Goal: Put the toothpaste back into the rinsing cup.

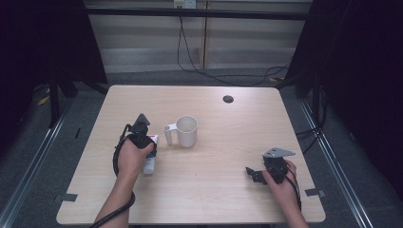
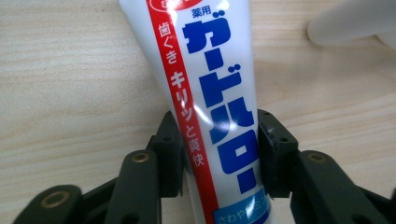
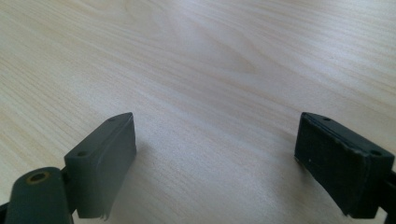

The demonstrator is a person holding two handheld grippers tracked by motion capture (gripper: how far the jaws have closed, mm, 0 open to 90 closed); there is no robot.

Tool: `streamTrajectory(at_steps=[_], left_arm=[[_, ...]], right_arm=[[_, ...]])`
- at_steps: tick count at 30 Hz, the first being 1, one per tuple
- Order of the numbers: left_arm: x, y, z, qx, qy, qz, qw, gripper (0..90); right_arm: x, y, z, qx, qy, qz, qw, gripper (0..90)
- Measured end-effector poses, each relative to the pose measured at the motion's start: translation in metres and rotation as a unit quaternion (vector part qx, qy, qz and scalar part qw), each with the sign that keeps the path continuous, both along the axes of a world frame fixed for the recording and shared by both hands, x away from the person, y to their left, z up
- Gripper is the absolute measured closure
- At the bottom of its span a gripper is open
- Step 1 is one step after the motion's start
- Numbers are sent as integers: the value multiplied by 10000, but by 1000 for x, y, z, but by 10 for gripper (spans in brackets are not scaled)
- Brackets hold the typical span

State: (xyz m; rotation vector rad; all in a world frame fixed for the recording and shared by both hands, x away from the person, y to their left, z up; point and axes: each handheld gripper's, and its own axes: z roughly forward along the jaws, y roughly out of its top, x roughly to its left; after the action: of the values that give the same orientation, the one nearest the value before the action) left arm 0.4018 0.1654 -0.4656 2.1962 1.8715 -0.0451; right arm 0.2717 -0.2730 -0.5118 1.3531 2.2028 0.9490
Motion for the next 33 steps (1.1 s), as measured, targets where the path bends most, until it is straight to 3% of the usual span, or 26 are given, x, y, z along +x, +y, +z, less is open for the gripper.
streamTrajectory(at_steps=[4, 6, 10, 22, 33], left_arm=[[-2, 5, 1, -197, -2, -110, 9997, 617], [-3, 7, 1, -184, -67, -169, 9997, 625], [-5, 12, 4, -212, -324, -242, 9990, 633], [-11, 21, 23, -506, -766, -411, 9949, 640], [-18, 29, 38, -752, -1369, -600, 9859, 641]], right_arm=[[0, 0, 0, 7, 12, -7, 10000, 122], [0, 0, 0, 10, 13, -3, 10000, 122], [0, 0, 0, 7, 5, 20, 10000, 122], [0, 0, 0, 5, 4, 26, 10000, 122], [0, 0, 0, 10, 8, 23, 10000, 122]])
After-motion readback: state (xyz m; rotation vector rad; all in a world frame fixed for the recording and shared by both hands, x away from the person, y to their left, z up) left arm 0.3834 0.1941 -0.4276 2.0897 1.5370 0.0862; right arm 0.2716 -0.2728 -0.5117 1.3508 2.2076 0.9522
